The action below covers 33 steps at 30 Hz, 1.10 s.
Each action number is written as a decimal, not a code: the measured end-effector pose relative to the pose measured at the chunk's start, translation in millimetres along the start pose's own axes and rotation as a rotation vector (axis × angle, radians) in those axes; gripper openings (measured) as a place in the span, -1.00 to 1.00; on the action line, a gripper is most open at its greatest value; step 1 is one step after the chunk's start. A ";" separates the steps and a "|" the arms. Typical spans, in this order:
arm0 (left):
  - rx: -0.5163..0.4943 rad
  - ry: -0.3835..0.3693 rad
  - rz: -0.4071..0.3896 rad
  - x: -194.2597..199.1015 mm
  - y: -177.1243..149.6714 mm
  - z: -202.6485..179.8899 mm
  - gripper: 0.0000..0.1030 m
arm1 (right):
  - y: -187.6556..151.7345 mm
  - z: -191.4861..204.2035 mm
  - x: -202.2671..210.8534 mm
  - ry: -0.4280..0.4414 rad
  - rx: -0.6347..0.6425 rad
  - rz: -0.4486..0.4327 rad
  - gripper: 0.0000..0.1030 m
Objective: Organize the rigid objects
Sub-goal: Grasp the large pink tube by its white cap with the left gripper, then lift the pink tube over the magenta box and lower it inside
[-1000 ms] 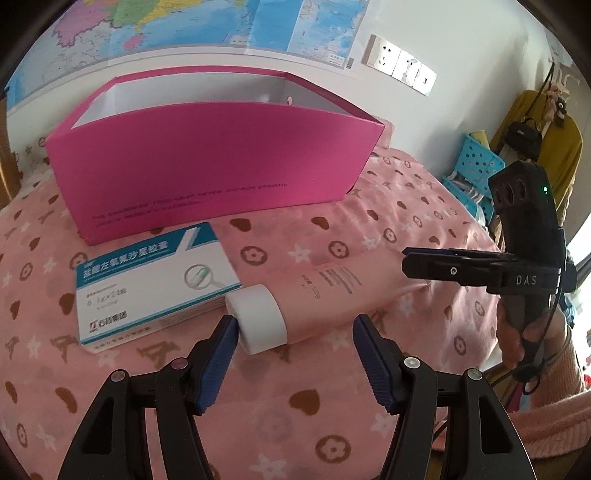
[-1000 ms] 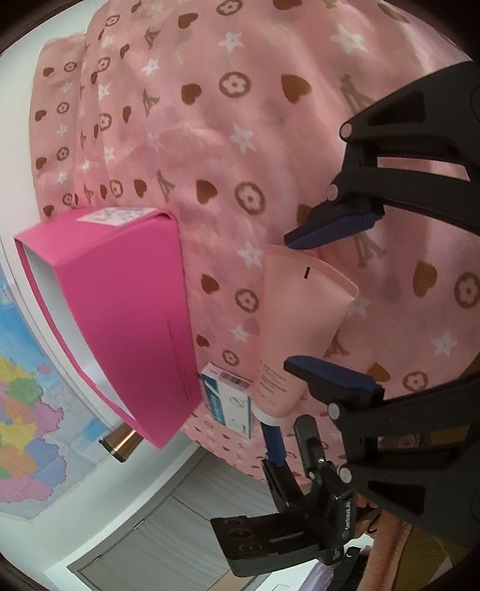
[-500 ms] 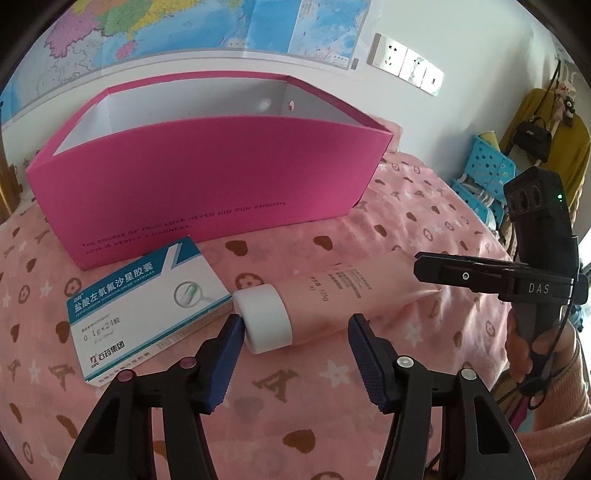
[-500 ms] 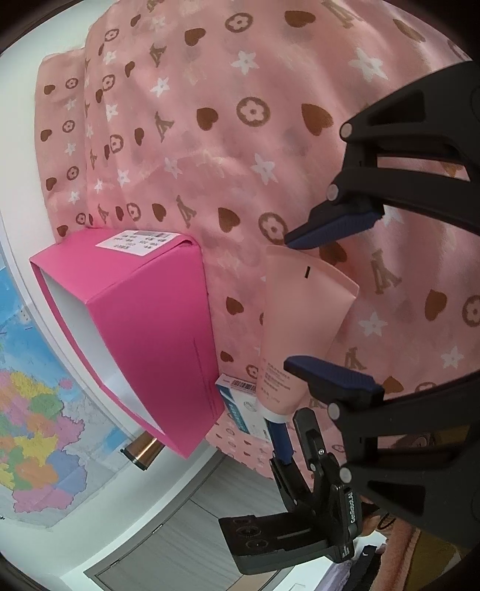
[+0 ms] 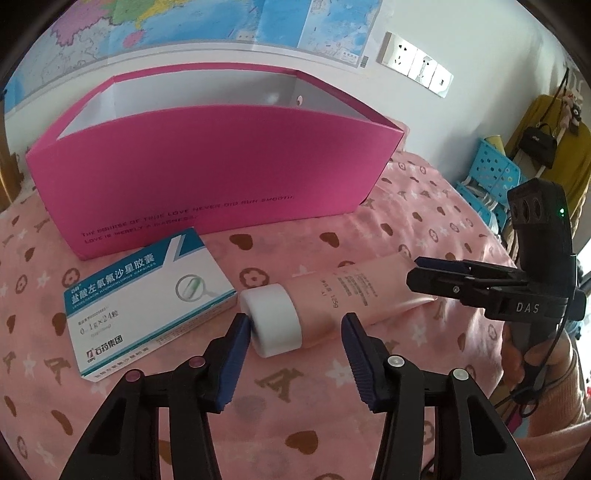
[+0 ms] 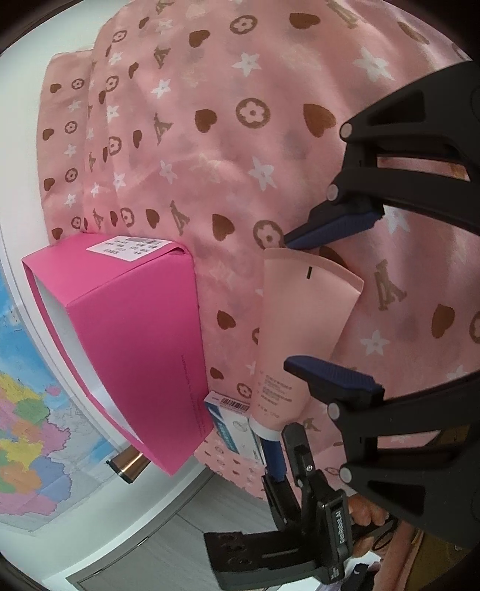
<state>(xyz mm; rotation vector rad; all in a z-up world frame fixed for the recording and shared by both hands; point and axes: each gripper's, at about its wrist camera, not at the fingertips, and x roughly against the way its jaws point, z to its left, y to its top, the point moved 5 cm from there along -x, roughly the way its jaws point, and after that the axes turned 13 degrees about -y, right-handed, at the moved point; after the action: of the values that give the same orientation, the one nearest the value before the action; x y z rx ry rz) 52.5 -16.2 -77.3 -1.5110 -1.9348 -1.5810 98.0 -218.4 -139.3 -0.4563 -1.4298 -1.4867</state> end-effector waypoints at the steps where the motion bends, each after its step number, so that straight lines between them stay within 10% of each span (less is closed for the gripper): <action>1: -0.002 0.001 0.000 0.2 -0.2 -0.5 0.00 | 0.1 0.3 0.3 -0.005 -0.003 -0.002 0.21; 33: -0.074 0.026 -0.129 39.9 39.5 -16.7 0.00 | 42.5 20.2 40.6 -0.017 0.054 -0.149 0.21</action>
<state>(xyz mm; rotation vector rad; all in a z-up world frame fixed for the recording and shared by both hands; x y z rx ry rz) 59.3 -12.0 -19.2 -1.4112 -2.0176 -1.7339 108.0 -207.9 -78.9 -0.3357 -1.5414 -1.5611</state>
